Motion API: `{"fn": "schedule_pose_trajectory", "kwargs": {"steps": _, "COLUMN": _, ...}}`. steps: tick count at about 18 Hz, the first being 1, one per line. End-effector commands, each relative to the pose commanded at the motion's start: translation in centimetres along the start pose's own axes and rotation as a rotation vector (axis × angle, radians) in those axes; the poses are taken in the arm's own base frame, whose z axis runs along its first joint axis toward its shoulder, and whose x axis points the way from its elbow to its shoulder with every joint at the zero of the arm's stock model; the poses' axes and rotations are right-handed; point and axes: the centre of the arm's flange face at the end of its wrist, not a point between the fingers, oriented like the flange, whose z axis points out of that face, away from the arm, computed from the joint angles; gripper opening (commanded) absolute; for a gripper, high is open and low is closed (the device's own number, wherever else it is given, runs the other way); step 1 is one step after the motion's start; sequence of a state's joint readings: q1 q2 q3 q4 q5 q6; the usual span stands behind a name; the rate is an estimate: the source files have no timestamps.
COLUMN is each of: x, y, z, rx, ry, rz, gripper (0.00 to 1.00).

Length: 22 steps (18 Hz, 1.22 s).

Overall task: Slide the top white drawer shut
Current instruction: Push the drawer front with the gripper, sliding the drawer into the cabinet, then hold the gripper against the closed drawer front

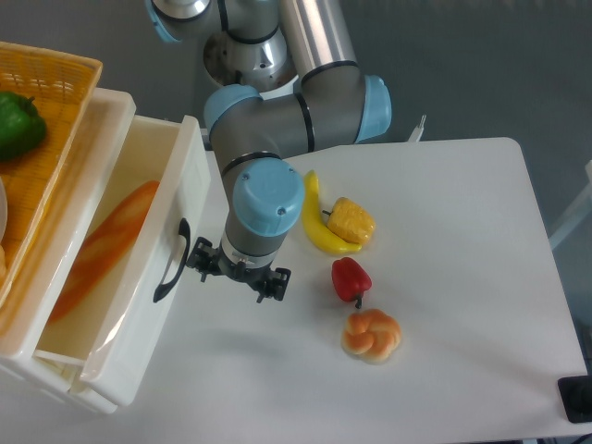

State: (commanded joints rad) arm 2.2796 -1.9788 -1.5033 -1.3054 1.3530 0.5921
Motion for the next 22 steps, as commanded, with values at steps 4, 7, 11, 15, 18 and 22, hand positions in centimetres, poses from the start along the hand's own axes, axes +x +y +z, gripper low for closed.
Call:
{"fn": "schedule_pose_trajectory", "kwargs": {"steps": 4, "x": 1.2, "y": -0.4, "z": 0.3, "rx": -0.002, "ry": 0.002, "rz": 0.015, "gripper": 1.0}}
{"fn": "schedule_pose_trajectory", "kwargs": {"steps": 7, "x": 2.0, "y": -0.6, "z": 0.1, "rx": 0.001, "ry": -0.005, "rz": 0.029, "gripper": 1.0}}
{"fn": "schedule_pose_trajectory", "kwargs": {"steps": 11, "x": 3.1, "y": -0.9, "z": 0.2, "rx": -0.001, "ry": -0.004, "rz": 0.044, "gripper": 1.0}}
{"fn": "schedule_pose_trajectory", "kwargs": {"steps": 15, "x": 3.7, "y": -1.1, "z": 0.4, "rx": -0.003, "ry": -0.003, "rz": 0.055, "gripper": 1.0}}
{"fn": "schedule_pose_trajectory", "kwargs": {"steps": 18, "x": 4.0, "y": -1.2, "z": 0.6, "rx": -0.007, "ry": -0.001, "rz": 0.059, "gripper": 1.0}}
{"fn": "schedule_pose_trajectory", "kwargs": {"steps": 22, "x": 4.9, "y": -1.4, "z": 0.7, "rx": -0.009, "ry": -0.002, "rz": 0.072, "gripper": 1.0}}
